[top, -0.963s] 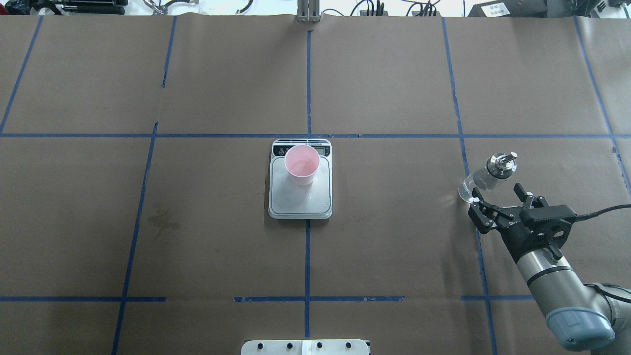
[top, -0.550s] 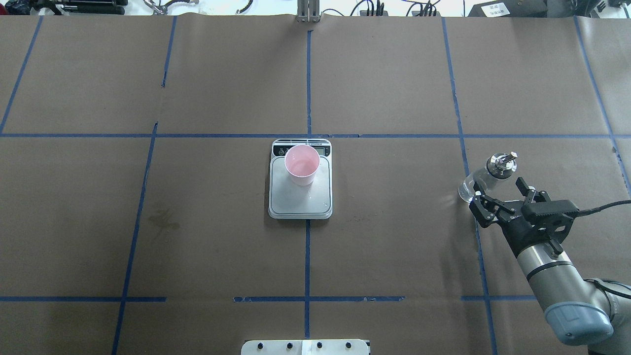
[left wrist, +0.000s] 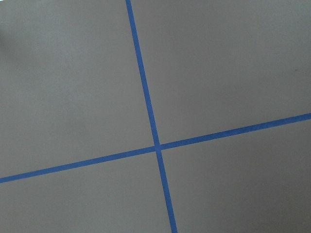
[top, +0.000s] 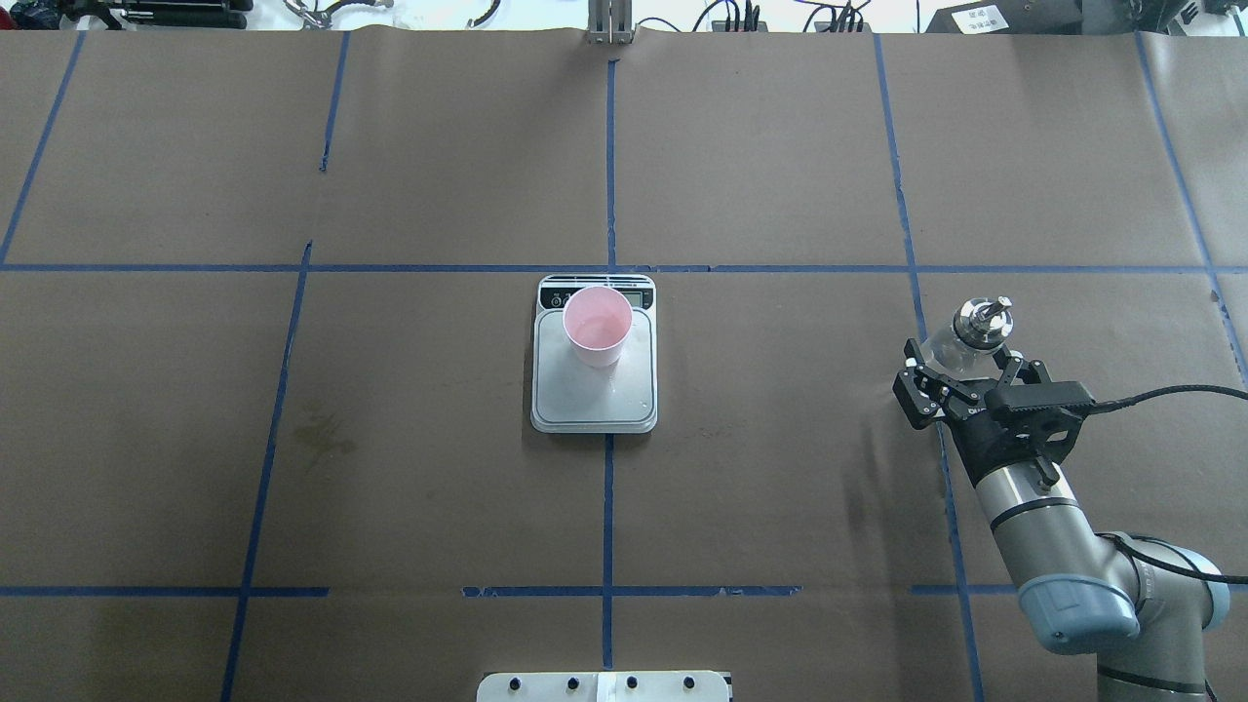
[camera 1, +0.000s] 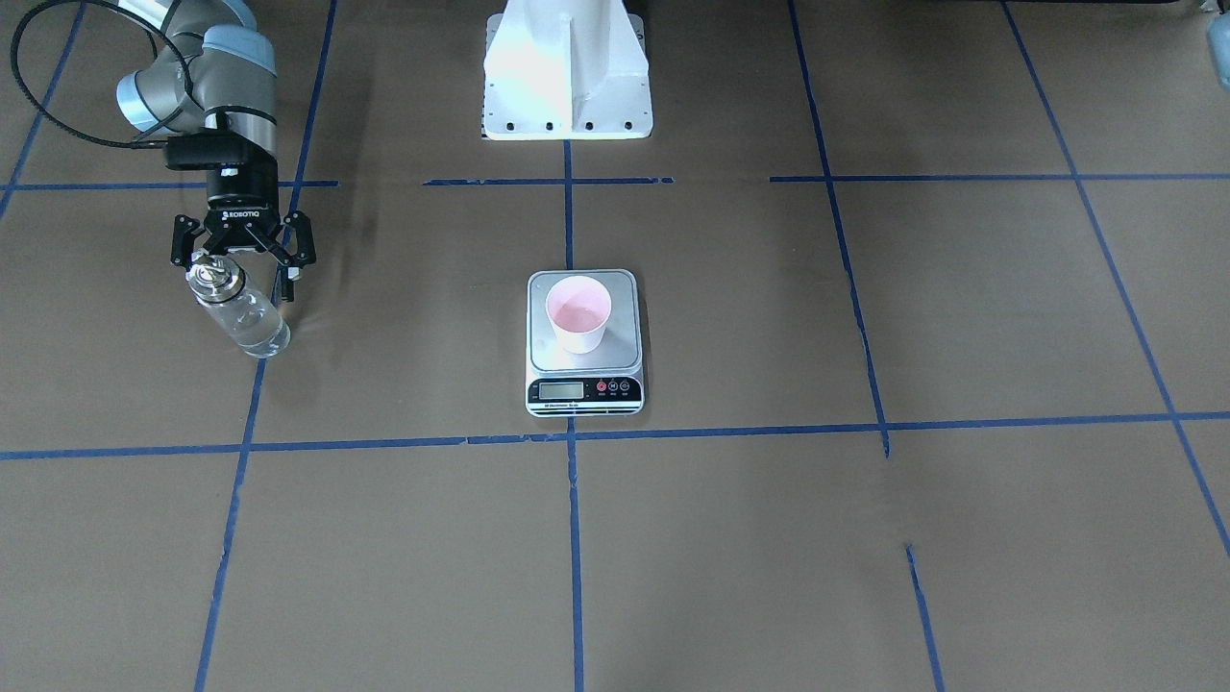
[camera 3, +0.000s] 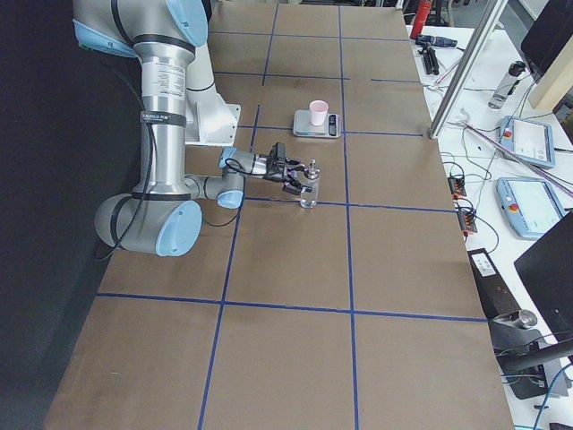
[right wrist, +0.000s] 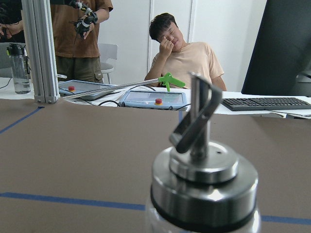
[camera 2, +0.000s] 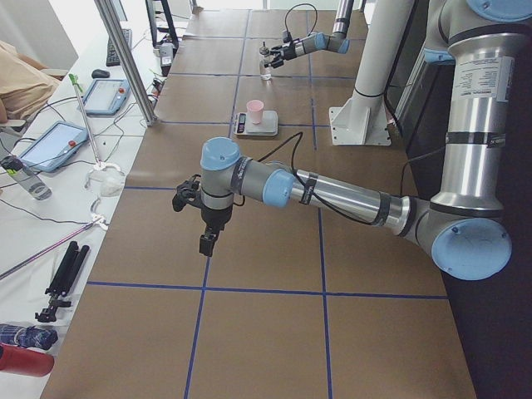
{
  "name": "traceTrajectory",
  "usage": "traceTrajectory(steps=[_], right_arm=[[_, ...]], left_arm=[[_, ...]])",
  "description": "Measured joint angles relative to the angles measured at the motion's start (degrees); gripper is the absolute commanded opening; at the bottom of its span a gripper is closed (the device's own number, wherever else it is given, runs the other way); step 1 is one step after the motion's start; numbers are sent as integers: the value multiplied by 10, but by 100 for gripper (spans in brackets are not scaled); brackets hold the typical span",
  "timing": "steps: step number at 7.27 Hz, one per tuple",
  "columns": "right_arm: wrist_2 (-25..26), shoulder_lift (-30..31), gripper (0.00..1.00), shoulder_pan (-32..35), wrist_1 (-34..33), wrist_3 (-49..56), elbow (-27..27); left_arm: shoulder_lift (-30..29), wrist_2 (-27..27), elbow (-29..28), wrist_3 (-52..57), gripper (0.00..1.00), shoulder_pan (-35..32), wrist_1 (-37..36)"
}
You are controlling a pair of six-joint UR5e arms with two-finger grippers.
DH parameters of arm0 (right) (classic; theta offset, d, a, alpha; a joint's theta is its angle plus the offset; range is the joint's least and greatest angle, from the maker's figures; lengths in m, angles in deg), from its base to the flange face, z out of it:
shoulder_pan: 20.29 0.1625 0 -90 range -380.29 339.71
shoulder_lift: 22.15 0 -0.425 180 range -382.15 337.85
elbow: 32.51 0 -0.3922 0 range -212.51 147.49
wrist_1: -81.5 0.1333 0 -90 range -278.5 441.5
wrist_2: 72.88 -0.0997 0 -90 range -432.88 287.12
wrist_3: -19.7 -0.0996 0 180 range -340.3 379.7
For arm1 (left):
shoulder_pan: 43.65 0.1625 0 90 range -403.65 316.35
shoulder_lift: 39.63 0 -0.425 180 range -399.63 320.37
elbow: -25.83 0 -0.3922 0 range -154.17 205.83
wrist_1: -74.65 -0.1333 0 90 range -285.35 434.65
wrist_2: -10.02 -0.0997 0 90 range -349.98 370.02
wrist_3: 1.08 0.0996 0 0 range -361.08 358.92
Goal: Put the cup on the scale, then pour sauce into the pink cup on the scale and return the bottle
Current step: 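Grasp the glass sauce bottle with the right gripper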
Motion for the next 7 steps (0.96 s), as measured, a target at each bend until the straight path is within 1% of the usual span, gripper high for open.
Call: traceTrajectory(steps=[4,5,6,7], right_arm=[[2,-1,100,4,0,3,-4],[3,-1,95,4,0,3,-5],[5,-1,64,4,0,3,-6],[9,-1,18,4,0,2,-8]], left_arm=[[-1,0,0,0,100,1,0],[-1,0,0,0,100,1,0],[-1,0,0,0,100,1,0],[-1,0,0,0,100,1,0]])
